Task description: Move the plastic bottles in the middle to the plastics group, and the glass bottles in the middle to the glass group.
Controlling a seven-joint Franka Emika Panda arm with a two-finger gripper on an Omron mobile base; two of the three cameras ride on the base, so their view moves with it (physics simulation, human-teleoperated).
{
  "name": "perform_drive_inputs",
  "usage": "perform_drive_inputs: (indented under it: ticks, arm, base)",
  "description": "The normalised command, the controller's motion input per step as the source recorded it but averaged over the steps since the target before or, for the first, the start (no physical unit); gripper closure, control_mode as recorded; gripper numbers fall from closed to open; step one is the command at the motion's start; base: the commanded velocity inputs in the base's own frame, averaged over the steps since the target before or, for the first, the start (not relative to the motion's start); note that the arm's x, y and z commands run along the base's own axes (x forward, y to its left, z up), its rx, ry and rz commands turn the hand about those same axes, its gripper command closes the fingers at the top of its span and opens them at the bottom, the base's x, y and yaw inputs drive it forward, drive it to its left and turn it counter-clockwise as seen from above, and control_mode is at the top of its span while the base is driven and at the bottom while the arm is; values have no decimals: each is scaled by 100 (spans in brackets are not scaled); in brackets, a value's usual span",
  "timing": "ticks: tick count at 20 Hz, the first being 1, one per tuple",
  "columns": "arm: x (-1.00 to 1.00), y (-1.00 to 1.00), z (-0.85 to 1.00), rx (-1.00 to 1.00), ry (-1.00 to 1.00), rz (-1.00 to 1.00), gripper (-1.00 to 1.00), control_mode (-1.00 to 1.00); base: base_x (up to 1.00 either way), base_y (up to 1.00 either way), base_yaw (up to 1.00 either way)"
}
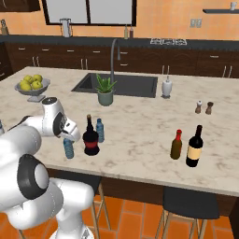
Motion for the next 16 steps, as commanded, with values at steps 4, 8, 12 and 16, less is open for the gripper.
perform_drive_inputs:
  ticks: [4,8,12,16]
  arm:
    - [-14,0,-1,0,-7,0,-100,-100]
    - [0,0,0,0,-17,0,-100,-100]
    - [0,0,-4,0,-11,0,-100,-100]
    - [0,-2,0,0,0,0,-100,-100]
  base:
    - [0,0,0]
    - [0,0,0]
    - [0,0,0]
    - [0,0,0]
